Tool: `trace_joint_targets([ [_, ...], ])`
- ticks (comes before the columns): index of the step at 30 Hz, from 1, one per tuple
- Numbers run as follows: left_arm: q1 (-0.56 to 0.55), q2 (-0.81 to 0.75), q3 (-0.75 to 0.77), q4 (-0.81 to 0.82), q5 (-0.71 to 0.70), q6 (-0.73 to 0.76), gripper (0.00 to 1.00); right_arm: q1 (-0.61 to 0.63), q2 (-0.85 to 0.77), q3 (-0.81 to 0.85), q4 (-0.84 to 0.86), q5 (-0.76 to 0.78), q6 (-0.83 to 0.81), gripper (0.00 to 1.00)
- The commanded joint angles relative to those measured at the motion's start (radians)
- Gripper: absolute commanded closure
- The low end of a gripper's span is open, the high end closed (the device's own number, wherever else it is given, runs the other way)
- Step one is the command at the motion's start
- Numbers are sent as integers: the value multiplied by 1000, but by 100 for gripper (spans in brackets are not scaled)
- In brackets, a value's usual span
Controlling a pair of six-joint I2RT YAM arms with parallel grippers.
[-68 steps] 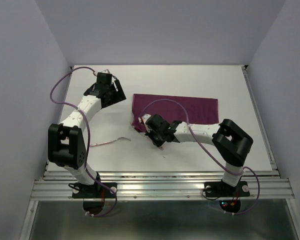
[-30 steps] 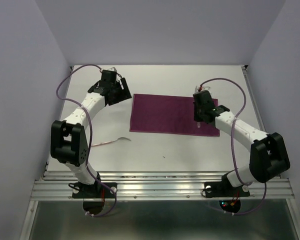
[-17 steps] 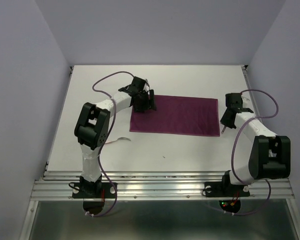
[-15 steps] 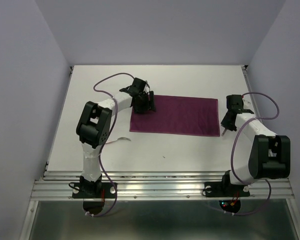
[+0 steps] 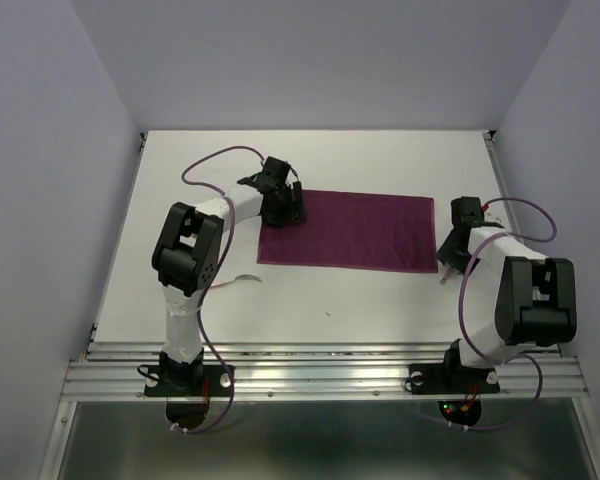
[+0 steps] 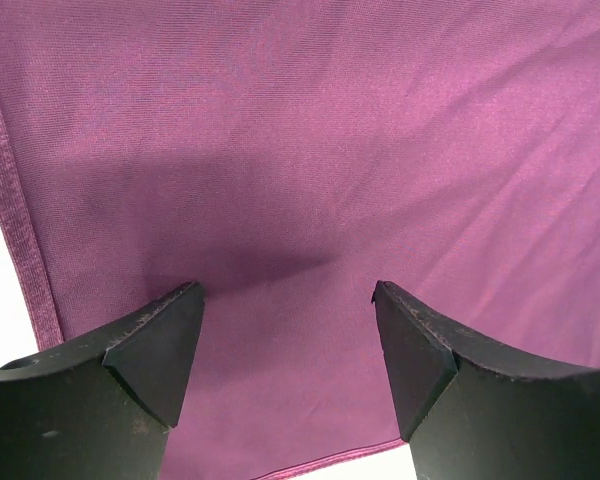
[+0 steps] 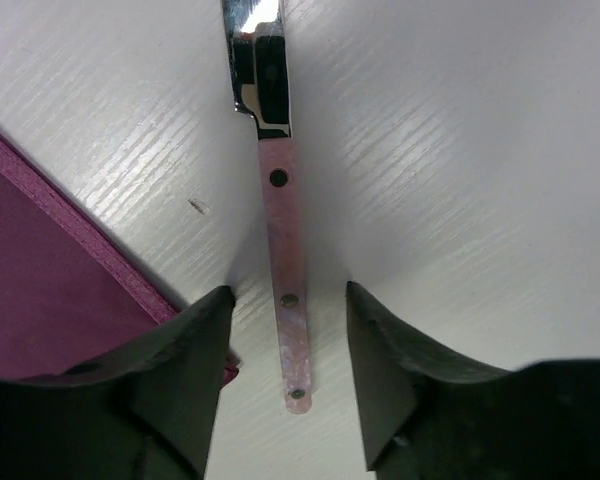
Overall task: Fold the napkin into a case and place the utensils inside
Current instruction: Move the knife to the corner of the board, then pick up the rectangle-folded napkin from the center of the board.
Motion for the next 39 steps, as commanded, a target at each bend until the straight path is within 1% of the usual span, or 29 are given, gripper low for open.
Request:
trace_joint_targets([
  [1,12,-31,-58,-65,-60,2,19,-5,-80,14,21,-40,-18,37],
  [2,14,-37,-59,-63,-60,6,19,-5,-97,25,23,-80,-32,36],
  [8,12,-118,-21,-55,-45,16,19,-5,-180,78,24,-165,-69,33],
  [9,12,-126,-10,-63,-42,17,19,18,-188,86,27,-181,-72,33],
  [13,12,-145,69,-87,-46,28,19,58,-145,118,64,-241,-86,34],
  [15,14,-142,92,-97,-54,37,19,68,-113,132,78,-267,-101,40],
  [16,17,-131,114,-104,-59,40,19,68,-84,143,102,-283,-108,48],
  [18,20,-113,135,-107,-56,40,19,68,-50,164,124,-307,-114,58],
  [19,23,-85,163,-104,-48,39,19,68,-10,202,135,-330,-117,68],
  [20,23,-70,181,-104,-36,39,19,78,10,224,142,-347,-117,71],
  [21,23,-53,221,-97,-10,34,20,88,30,246,153,-405,-115,74],
  [22,23,-37,244,-92,12,30,20,108,53,270,170,-409,-112,76],
  [23,19,-2,267,-91,30,25,20,157,100,328,173,-406,-108,78],
  [26,12,59,356,-74,59,6,20,216,188,425,172,-403,-100,78],
  [27,15,78,397,-75,58,5,21,216,244,469,172,-401,-91,78],
  [29,22,128,442,-89,44,2,21,216,297,505,173,-375,-62,78],
  [34,55,211,519,-72,35,-3,21,216,465,653,172,-372,-68,78],
  [36,61,257,560,-89,27,2,21,216,501,690,172,-354,-63,78],
  [39,71,296,582,-106,27,8,22,207,553,740,164,-323,-62,78],
])
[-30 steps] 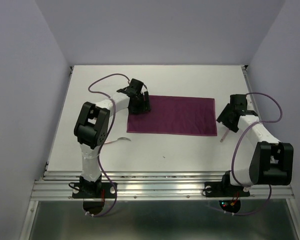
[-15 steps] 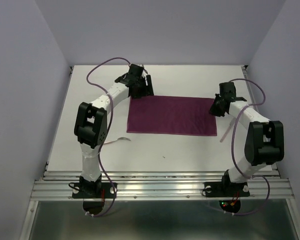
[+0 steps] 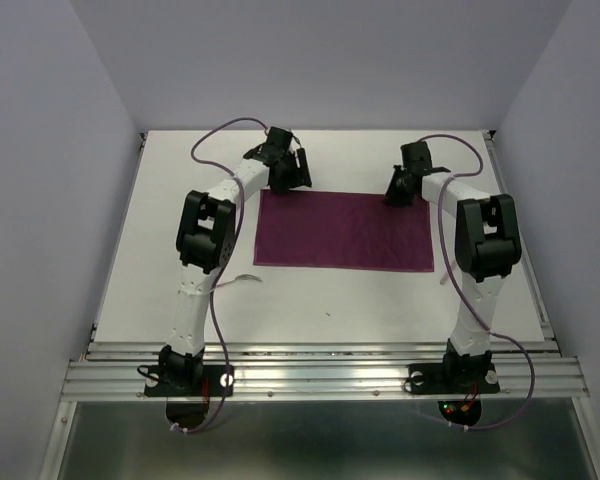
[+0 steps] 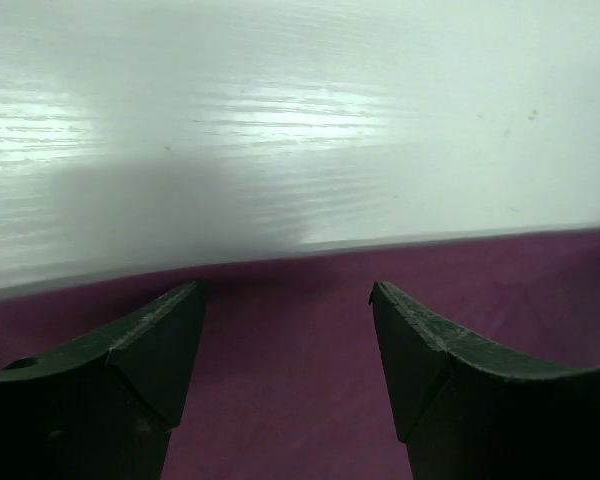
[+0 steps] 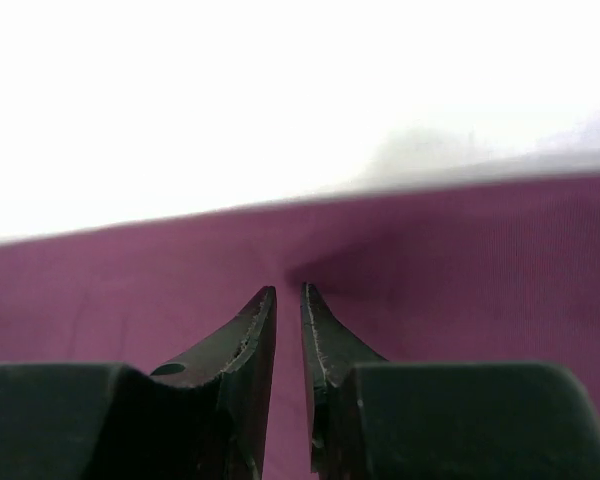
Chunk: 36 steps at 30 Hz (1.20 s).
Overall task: Fold the napkin into a case and place the utensils inside
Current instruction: Pick up the rectangle-folded napkin from the center of the board.
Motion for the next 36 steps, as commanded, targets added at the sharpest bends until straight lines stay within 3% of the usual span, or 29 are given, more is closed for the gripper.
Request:
trace_joint_targets([
  [1,21,12,62,-16,-7,8,22,-29,38,89,10,42,15,79],
  [16,28,7,-9,5,-4,56,22,-175,-14,-9,11,86,-8,80],
  [36,116,-48,-1,-56,-84,93,21,-193,5,-32,14,81,-46,81],
])
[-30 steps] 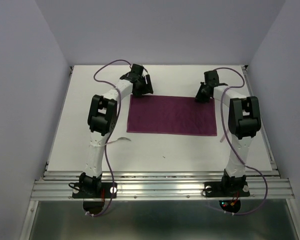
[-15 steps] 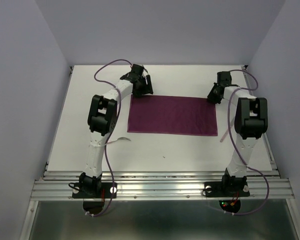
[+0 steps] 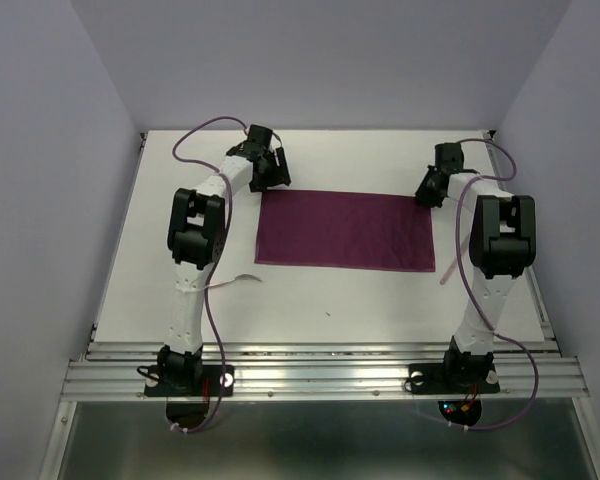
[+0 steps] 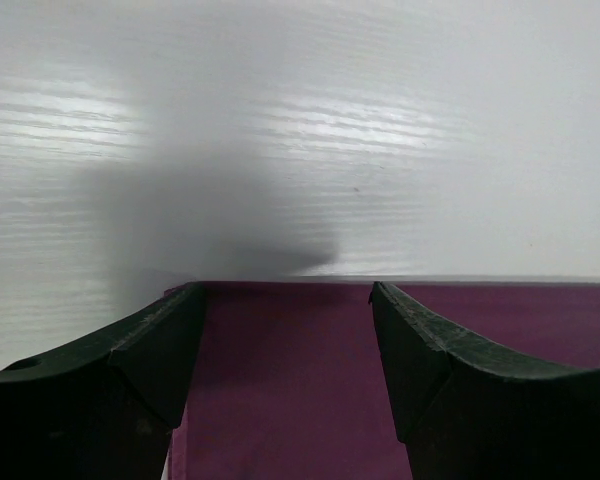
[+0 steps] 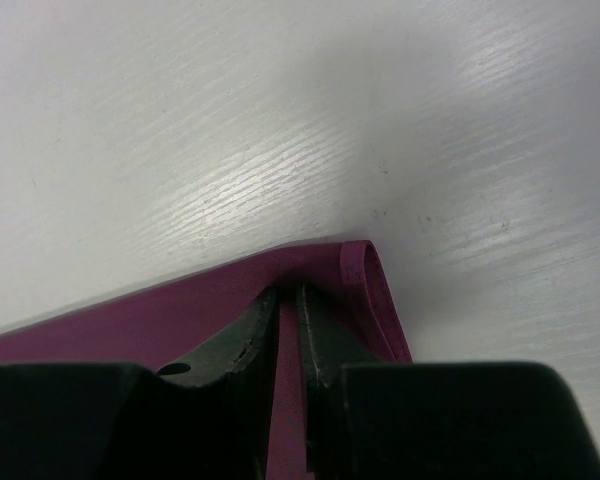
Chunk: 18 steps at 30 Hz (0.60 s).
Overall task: Fold the napkin into a case and place the utensils inside
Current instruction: Pick up the rectangle-folded napkin from the center of the board.
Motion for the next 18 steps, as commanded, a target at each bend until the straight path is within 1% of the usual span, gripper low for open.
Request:
trace_joint_targets([
  [1,26,-76,-8,-16,-28,26,21,-16,-27,-29,4,12,-23,81],
  [7,27,-58,-22,-14,-20,21,22,-16,-42,-26,2,-14,-25,81],
  [11,27,-85,-37,-11,-25,26,22,-16,-105,-23,5,-24,-34,79],
  [12,27,-95,-39,-11,-27,27,22,-16,-148,-26,10,-15,-39,73],
  [13,27,-101,-40,-11,-31,27,22,-16,-173,-36,13,0,-39,71],
  [16,26,-145,-53,-8,-42,27,22,-16,-259,-75,11,101,-53,60],
  [18,26,-179,-59,-3,-45,26,22,-16,-294,-107,10,120,-59,53],
])
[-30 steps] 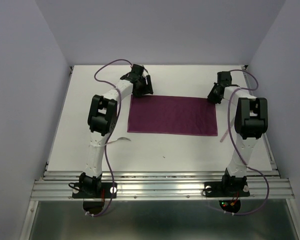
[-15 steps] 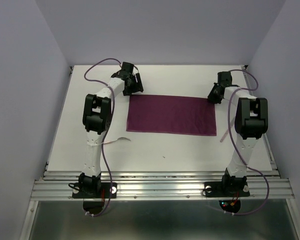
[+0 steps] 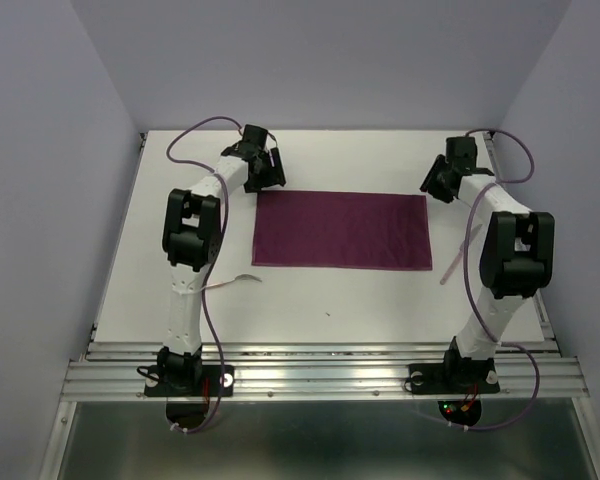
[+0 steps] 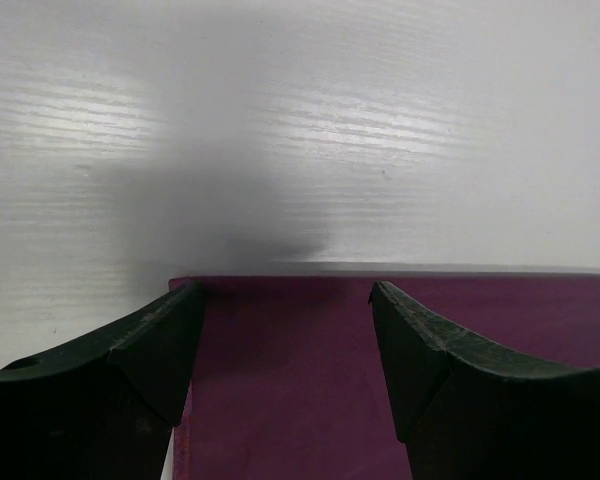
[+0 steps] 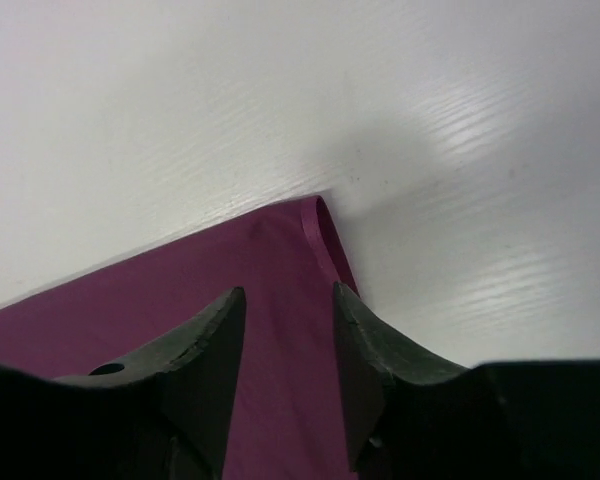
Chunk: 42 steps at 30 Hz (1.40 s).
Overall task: Fold the napkin into a case and place the utensils inside
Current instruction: Pick up the rectangle-folded napkin from the center of the board.
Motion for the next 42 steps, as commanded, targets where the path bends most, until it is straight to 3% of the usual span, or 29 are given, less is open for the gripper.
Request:
trace_joint_targets([
  [1,0,-152,-17,-1,-25,13,22,-20,-137,-49,20,94,-27,52],
  [6,0,-239,-78,19,-29,4,21,-20,-160,-184,2,37,13,52],
  [11,3,-328,-198,34,-47,-12,21,-20,-143,-238,-6,-4,-11,45],
  [16,23,-383,-310,65,-41,-39,21,-20,-123,-275,-24,-33,-45,44],
  [29,35,-397,-468,85,-64,-59,21,15,-65,-270,-49,-47,-106,53],
  [34,35,-402,-500,99,-96,-68,21,38,-36,-261,-55,-47,-108,60],
  [42,40,-393,-534,111,-84,-77,21,69,-43,-270,-63,20,-122,61],
])
